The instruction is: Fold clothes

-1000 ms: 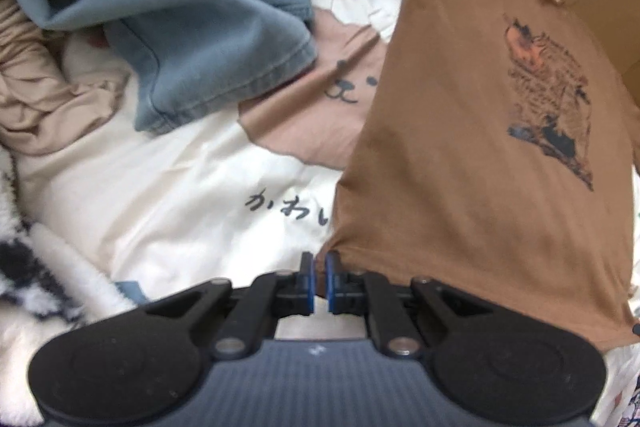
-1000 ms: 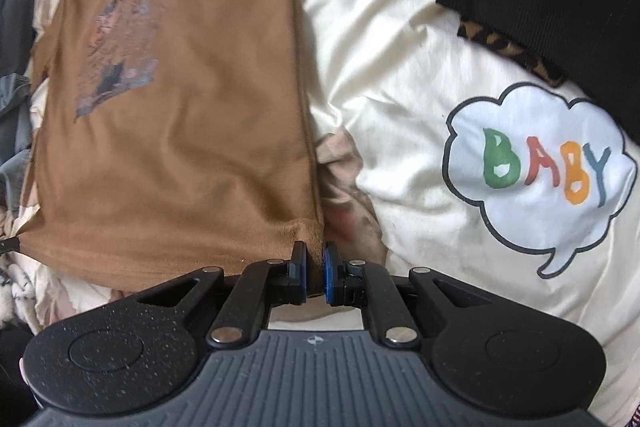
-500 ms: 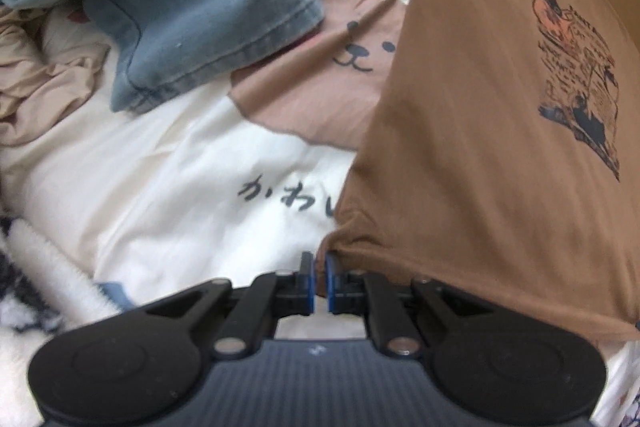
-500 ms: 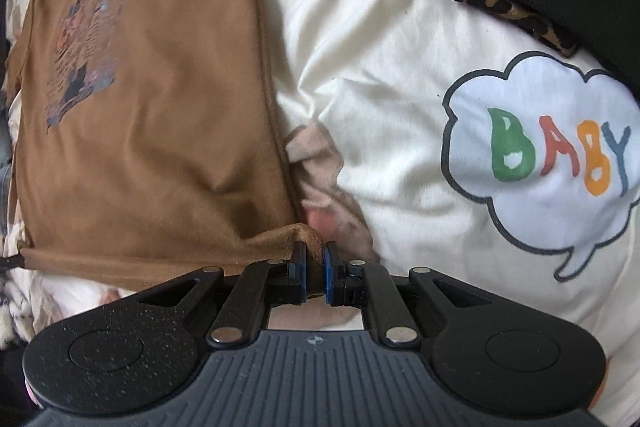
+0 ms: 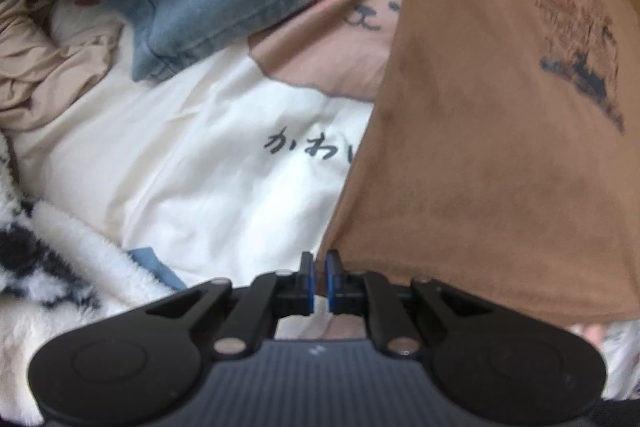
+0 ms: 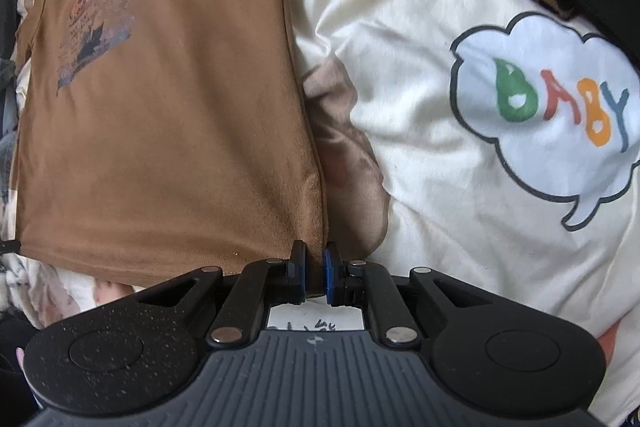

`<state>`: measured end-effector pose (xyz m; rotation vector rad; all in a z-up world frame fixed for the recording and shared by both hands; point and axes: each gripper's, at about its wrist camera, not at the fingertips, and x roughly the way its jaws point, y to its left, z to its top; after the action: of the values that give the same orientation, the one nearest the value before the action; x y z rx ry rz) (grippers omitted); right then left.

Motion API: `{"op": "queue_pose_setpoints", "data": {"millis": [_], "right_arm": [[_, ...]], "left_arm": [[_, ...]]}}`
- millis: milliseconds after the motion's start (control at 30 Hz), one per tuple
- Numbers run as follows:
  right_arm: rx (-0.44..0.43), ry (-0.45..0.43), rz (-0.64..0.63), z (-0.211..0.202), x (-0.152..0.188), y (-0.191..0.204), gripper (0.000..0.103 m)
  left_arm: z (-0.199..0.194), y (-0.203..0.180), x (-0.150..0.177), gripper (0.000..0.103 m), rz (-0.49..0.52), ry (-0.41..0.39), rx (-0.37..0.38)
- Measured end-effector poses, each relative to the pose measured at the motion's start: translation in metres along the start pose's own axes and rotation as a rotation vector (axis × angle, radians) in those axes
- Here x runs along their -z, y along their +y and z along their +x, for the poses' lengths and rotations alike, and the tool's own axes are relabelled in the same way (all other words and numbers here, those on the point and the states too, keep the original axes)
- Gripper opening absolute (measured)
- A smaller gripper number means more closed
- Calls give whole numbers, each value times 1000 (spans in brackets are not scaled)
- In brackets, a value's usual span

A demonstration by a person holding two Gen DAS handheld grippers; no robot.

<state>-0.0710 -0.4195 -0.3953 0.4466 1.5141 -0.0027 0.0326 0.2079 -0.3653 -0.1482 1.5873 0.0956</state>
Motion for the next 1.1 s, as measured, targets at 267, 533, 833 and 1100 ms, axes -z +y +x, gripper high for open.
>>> {"op": "queue_pose_setpoints", "data": {"millis": [267,533,833,1100], "right_arm": [[58,-53,-5,-17,11,-22,17],[-11,-115,-110,-21,7,-11,44],[37,-51,-165,13,7,2,23],[71,-15,-126,6,8,-2,17]], "left_arm": [[2,-10,3,11,35,-89,-49],[-4,-19,4,36,101,-183,-6],[30,-26,14,19,177,-113,-118],[19,-22,18,11,123,-50,-162]]}}
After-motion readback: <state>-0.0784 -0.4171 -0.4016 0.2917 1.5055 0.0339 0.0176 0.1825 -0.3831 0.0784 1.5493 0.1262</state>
